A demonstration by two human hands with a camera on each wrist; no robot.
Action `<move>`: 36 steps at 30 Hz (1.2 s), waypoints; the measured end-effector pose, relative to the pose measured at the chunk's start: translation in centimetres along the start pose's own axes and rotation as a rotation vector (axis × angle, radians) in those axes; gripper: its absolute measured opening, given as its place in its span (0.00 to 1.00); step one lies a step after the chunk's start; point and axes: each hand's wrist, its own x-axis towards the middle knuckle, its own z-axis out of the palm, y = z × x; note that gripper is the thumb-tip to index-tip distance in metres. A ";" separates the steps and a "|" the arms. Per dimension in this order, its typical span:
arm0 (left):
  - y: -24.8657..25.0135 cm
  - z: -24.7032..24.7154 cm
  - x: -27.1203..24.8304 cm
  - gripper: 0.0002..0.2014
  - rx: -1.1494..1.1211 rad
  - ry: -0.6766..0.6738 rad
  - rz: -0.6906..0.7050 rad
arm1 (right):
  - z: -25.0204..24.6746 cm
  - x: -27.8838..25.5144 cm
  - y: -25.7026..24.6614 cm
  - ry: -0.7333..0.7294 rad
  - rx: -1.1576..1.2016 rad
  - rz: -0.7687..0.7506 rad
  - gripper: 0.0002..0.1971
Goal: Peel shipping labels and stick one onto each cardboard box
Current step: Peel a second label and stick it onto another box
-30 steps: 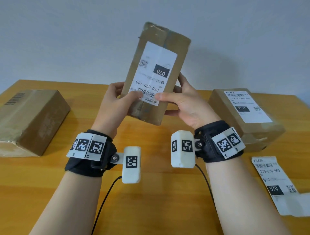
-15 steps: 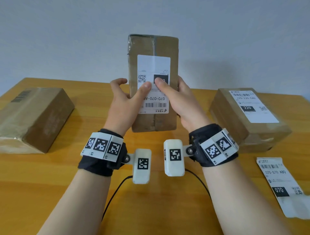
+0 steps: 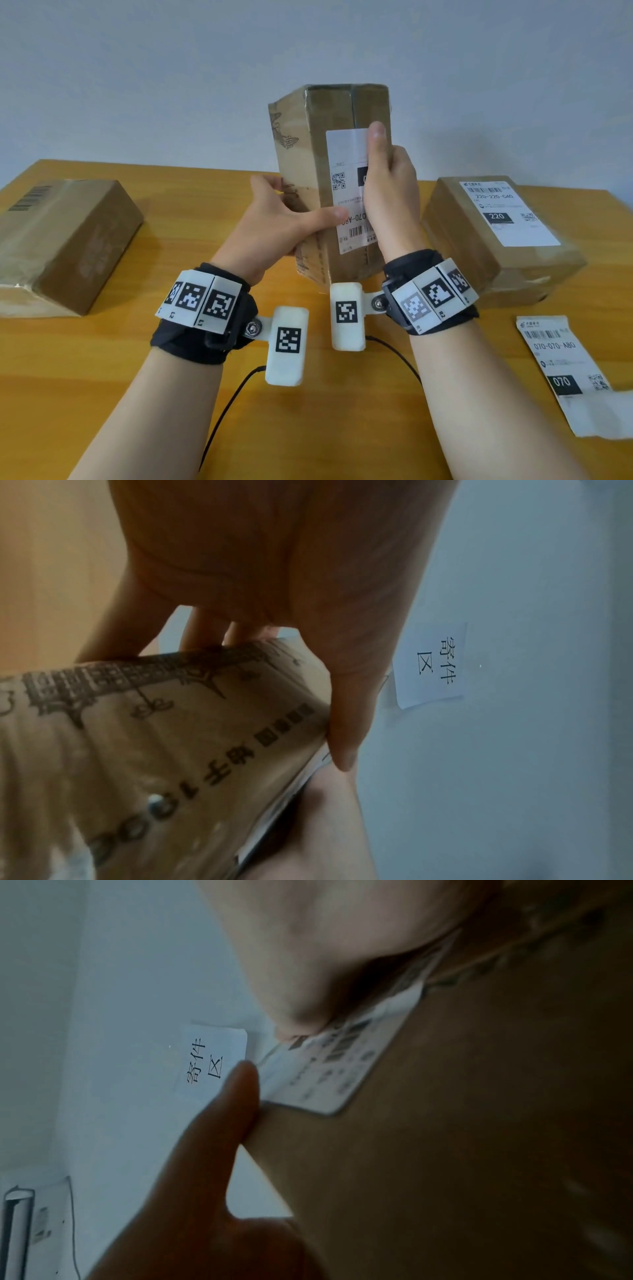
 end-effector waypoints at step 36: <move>-0.2 -2.5 0.1 0.43 -0.012 -0.064 0.247 | 0.3 -0.3 0.0 0.261 0.221 -0.104 0.27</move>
